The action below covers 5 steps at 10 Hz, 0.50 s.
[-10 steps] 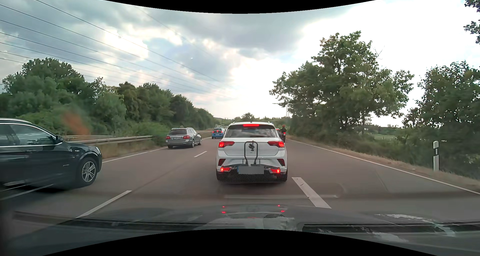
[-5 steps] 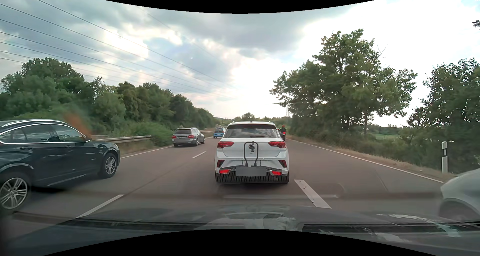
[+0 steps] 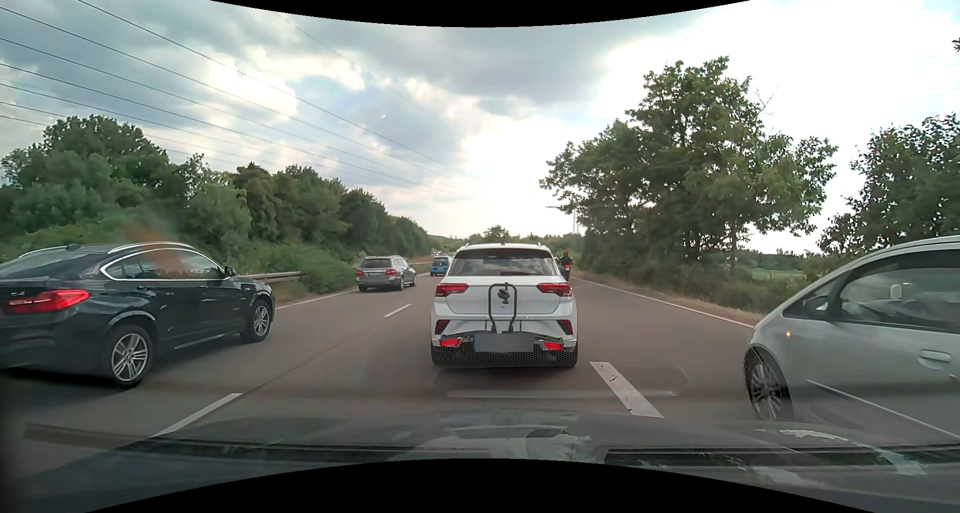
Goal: Follow the waypoints while adhering to traffic rules and regulations
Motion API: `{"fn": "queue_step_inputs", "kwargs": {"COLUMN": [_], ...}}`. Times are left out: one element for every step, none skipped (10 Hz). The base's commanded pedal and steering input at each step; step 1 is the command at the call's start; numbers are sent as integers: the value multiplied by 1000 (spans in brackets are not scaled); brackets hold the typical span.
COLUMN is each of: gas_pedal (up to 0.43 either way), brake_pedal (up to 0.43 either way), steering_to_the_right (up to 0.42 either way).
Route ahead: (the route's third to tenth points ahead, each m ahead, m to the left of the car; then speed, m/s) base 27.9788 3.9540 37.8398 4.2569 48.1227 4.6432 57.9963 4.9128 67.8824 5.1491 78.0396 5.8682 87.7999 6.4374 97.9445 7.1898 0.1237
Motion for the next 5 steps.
{"fn": "queue_step_inputs", "kwargs": {"gas_pedal": [0,0,0,0,0], "brake_pedal": [207,207,207,213,220], "steering_to_the_right": [-13,-13,-13,-13,-13]}}
